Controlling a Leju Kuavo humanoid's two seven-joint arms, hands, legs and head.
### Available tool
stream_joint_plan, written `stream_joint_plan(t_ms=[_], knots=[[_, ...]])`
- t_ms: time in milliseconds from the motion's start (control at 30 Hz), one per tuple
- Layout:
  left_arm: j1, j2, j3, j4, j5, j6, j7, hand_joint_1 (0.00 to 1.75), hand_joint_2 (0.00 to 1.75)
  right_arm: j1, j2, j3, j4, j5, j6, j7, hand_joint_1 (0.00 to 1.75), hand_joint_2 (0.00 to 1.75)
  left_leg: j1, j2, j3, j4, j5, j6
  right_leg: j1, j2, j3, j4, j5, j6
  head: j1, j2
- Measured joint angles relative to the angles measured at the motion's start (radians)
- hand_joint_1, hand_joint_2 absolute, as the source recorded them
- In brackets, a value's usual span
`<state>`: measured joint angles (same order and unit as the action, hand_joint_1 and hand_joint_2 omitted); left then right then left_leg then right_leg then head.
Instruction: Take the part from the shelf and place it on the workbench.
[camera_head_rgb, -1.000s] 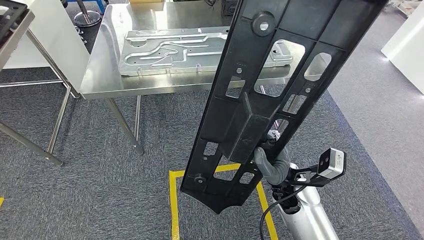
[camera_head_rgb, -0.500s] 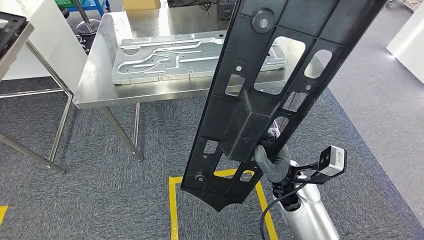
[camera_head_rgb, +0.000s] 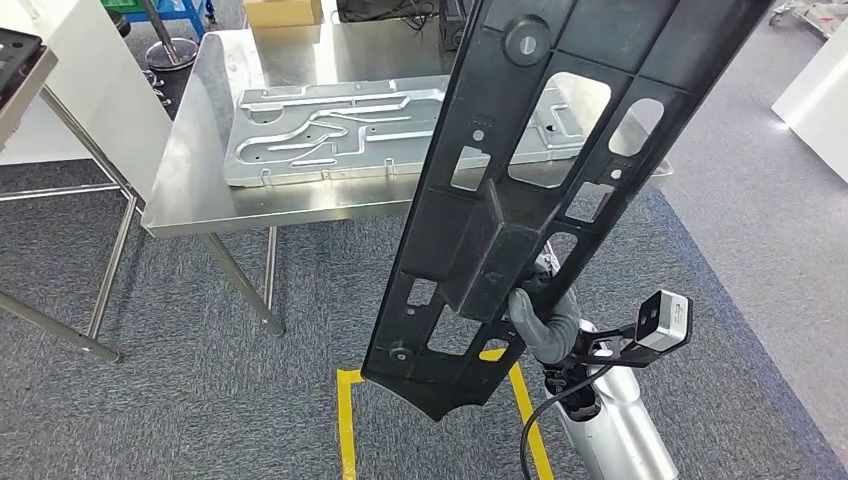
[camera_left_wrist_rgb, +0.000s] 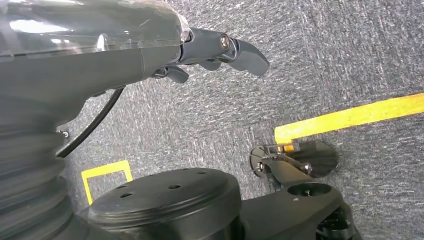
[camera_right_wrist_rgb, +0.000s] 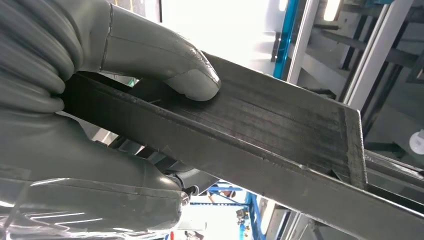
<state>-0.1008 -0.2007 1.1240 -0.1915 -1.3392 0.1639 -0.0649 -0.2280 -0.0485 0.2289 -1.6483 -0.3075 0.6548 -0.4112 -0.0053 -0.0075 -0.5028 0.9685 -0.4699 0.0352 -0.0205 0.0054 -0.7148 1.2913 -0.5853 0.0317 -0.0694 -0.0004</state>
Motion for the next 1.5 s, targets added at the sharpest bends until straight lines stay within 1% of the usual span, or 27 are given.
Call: stream_joint_plan(t_ms=[33,100,167,200,300,367,433,500,533,567,633,667,700,733,800,867,933,1000,1033,1067,1133,1200,1267,1333,1400,1467,1500], knots=[[0.001,0.0,0.0,0.0,-0.001,0.0,0.0,0.0,1.75,0.0,0.0,0.0,0.001,0.0,0.0,0.0,1.75,1.75,0.003,0.0,0.014,0.0,-0.011,-0.004,-0.004,-0.001,-0.001,-0.035,0.024,0.005,0.0,0.0],[0.003,0.0,0.0,0.0,-0.001,0.0,0.0,0.0,1.75,0.001,0.0,0.001,0.002,-0.001,-0.001,0.0,1.75,1.75,0.009,-0.001,0.043,0.003,-0.037,-0.017,-0.013,-0.007,0.027,-0.166,0.128,0.015,0.0,0.0],[0.001,0.001,0.0,0.0,-0.001,0.0,0.0,0.0,1.75,0.002,-0.001,0.002,0.003,-0.001,-0.002,0.0,1.75,1.75,0.008,-0.001,0.057,0.003,-0.061,-0.032,-0.014,-0.015,0.047,-0.253,0.194,0.007,0.0,0.0],[0.0,0.001,0.0,0.0,-0.001,0.0,0.001,0.0,1.75,0.003,-0.001,0.003,0.003,-0.001,-0.003,0.0,1.75,1.75,0.007,0.0,0.063,0.005,-0.067,-0.04,-0.014,-0.015,0.048,-0.265,0.203,-0.001,0.0,0.0],[-0.004,0.002,0.0,0.0,-0.003,0.002,0.001,0.0,1.75,0.005,-0.002,0.004,0.0,-0.002,-0.004,0.0,1.75,1.75,0.01,0.002,0.058,0.051,-0.059,-0.056,-0.011,-0.006,0.067,-0.267,0.187,-0.029,-0.001,0.0],[-0.006,0.002,0.0,0.0,-0.004,0.003,0.001,0.0,1.75,0.005,-0.002,0.005,-0.001,-0.003,-0.004,-0.001,1.75,1.75,0.014,0.002,-0.007,0.164,-0.066,-0.061,-0.007,-0.005,0.089,-0.269,0.171,-0.042,-0.001,0.0],[-0.007,0.002,0.0,0.0,-0.004,0.003,0.0,0.0,1.75,0.005,-0.002,0.005,-0.002,-0.003,-0.003,-0.001,1.75,1.75,0.015,0.002,-0.099,0.289,-0.121,-0.064,-0.001,-0.005,0.11,-0.27,0.152,-0.05,-0.001,0.0],[-0.009,0.002,0.0,0.0,-0.004,0.003,0.0,0.0,1.75,0.007,-0.002,0.006,-0.002,-0.003,-0.003,-0.001,1.75,1.75,0.014,0.002,-0.156,0.325,-0.172,-0.058,0.008,-0.003,0.136,-0.27,0.13,-0.054,-0.001,0.0],[-0.01,0.002,0.0,0.0,-0.004,0.003,0.0,0.0,1.75,0.007,-0.002,0.006,-0.002,-0.003,-0.002,-0.001,1.75,1.75,0.013,0.002,-0.163,0.3,-0.168,-0.052,0.012,-0.002,0.152,-0.27,0.119,-0.055,-0.001,0.0],[-0.009,0.002,0.0,0.0,-0.004,0.003,0.001,0.0,1.75,0.007,-0.002,0.006,-0.002,-0.004,-0.001,-0.001,1.75,1.75,0.01,0.002,-0.157,0.249,-0.134,-0.042,0.016,-0.001,0.169,-0.271,0.107,-0.056,-0.001,0.0],[-0.005,0.003,0.0,0.0,-0.004,0.004,0.001,0.0,1.75,0.007,-0.002,0.007,-0.001,-0.005,0.0,-0.002,1.75,1.75,-0.003,0.001,-0.137,0.124,-0.014,-0.021,0.019,0.002,0.195,-0.272,0.086,-0.053,-0.001,0.0],[-0.004,0.004,0.0,0.0,-0.004,0.004,0.001,0.0,1.75,0.007,-0.002,0.008,-0.001,-0.006,0.0,-0.002,1.75,1.75,-0.01,0.0,-0.129,0.078,0.032,-0.014,0.019,0.003,0.203,-0.274,0.077,-0.049,-0.001,0.0],[-0.003,0.005,0.0,0.0,-0.004,0.004,0.001,0.0,1.75,0.006,-0.002,0.008,-0.001,-0.006,0.0,-0.002,1.75,1.75,-0.015,-0.001,-0.124,0.051,0.06,-0.009,0.018,0.005,0.209,-0.272,0.072,-0.045,-0.001,0.0],[-0.003,0.006,0.0,0.0,-0.004,0.004,0.001,0.0,1.75,0.007,-0.003,0.009,-0.001,-0.006,0.0,-0.002,1.75,1.75,-0.019,-0.002,-0.119,0.042,0.062,-0.006,0.017,0.007,0.212,-0.268,0.074,-0.038,-0.001,0.0],[-0.004,0.005,0.0,0.0,-0.004,0.004,0.001,0.0,1.75,0.007,-0.003,0.01,-0.002,-0.007,-0.001,-0.003,1.75,1.75,-0.018,-0.002,-0.094,0.024,0.064,0.001,0.014,0.006,0.203,-0.235,0.083,-0.029,-0.001,0.0],[-0.004,0.005,0.0,0.0,-0.004,0.004,0.001,0.0,1.75,0.007,-0.004,0.01,-0.003,-0.007,0.0,-0.003,1.75,1.75,-0.015,-0.001,-0.067,0.014,0.057,0.01,0.011,0.005,0.155,-0.153,0.073,-0.022,0.0,0.0],[-0.003,0.005,0.0,0.0,-0.004,0.004,0.001,0.0,1.75,0.008,-0.005,0.01,-0.003,-0.007,0.0,-0.004,1.75,1.75,-0.014,-0.001,-0.051,0.013,0.043,0.015,0.008,0.004,0.073,-0.045,0.026,-0.015,0.0,0.0],[-0.001,0.005,0.0,0.0,-0.004,0.004,0.001,0.0,1.75,0.013,-0.005,0.011,-0.003,-0.008,-0.001,-0.004,1.75,1.75,-0.012,-0.002,-0.033,0.013,0.025,0.012,0.002,0.002,0.008,0.007,-0.021,-0.005,0.0,0.0],[0.001,0.005,0.0,0.0,-0.003,0.004,0.001,0.0,1.75,0.015,-0.005,0.011,-0.003,-0.008,-0.002,-0.005,1.75,1.75,-0.011,-0.003,-0.022,0.014,0.015,0.01,-0.001,0.001,-0.003,-0.008,-0.021,-0.001,0.0,0.0],[0.003,0.005,0.0,0.0,-0.003,0.004,0.001,0.0,1.75,0.017,-0.005,0.011,-0.003,-0.007,-0.003,-0.005,1.75,1.75,-0.008,-0.004,-0.008,0.015,0.003,0.006,-0.004,-0.001,0.001,-0.053,0.004,0.003,0.0,0.0],[0.005,0.005,0.0,0.0,-0.001,0.004,0.001,0.0,1.75,0.019,-0.005,0.012,-0.003,-0.006,-0.003,-0.005,1.75,1.75,-0.005,-0.005,0.016,0.022,-0.024,-0.005,-0.009,-0.005,0.031,-0.179,0.112,0.007,0.0,0.0],[0.004,0.006,0.0,0.0,0.0,0.005,0.001,0.0,1.75,0.018,-0.005,0.013,-0.003,0.0,-0.004,-0.002,1.75,1.75,-0.006,-0.005,0.025,0.027,-0.048,-0.019,-0.008,-0.008,0.047,-0.247,0.186,-0.006,0.0,0.0],[0.002,0.006,0.0,0.0,0.001,0.005,0.001,0.0,1.75,0.012,-0.005,0.013,-0.003,0.014,-0.004,0.005,1.75,1.75,-0.006,-0.005,0.026,0.036,-0.053,-0.032,-0.005,-0.005,0.05,-0.251,0.188,-0.027,-0.001,0.0],[0.001,0.006,0.0,0.0,0.001,0.006,0.001,0.0,1.75,-0.005,-0.005,0.013,-0.004,0.037,-0.004,0.015,1.75,1.75,-0.003,-0.002,0.011,0.083,-0.049,-0.043,-0.004,-0.003,0.063,-0.254,0.18,-0.041,-0.001,0.0],[0.0,0.006,0.0,0.0,-0.002,0.002,0.001,0.0,1.75,-0.038,-0.006,0.013,-0.003,0.064,-0.008,0.028,1.75,1.75,0.002,0.0,-0.05,0.19,-0.072,-0.051,-0.002,-0.003,0.078,-0.255,0.168,-0.051,-0.001,0.0],[-0.002,0.006,0.0,0.0,-0.006,-0.004,0.0,0.0,1.75,-0.097,-0.013,0.013,0.005,0.087,-0.022,0.058,1.75,1.75,0.004,0.0,-0.133,0.305,-0.13,-0.055,0.002,-0.002,0.091,-0.255,0.154,-0.055,-0.001,0.0],[-0.005,0.006,0.0,0.0,-0.009,-0.007,0.0,0.0,1.75,-0.139,-0.021,0.013,0.015,0.092,-0.029,0.078,1.75,1.75,0.004,0.0,-0.162,0.331,-0.15,-0.055,0.005,-0.001,0.098,-0.255,0.147,-0.056,-0.001,0.0]])
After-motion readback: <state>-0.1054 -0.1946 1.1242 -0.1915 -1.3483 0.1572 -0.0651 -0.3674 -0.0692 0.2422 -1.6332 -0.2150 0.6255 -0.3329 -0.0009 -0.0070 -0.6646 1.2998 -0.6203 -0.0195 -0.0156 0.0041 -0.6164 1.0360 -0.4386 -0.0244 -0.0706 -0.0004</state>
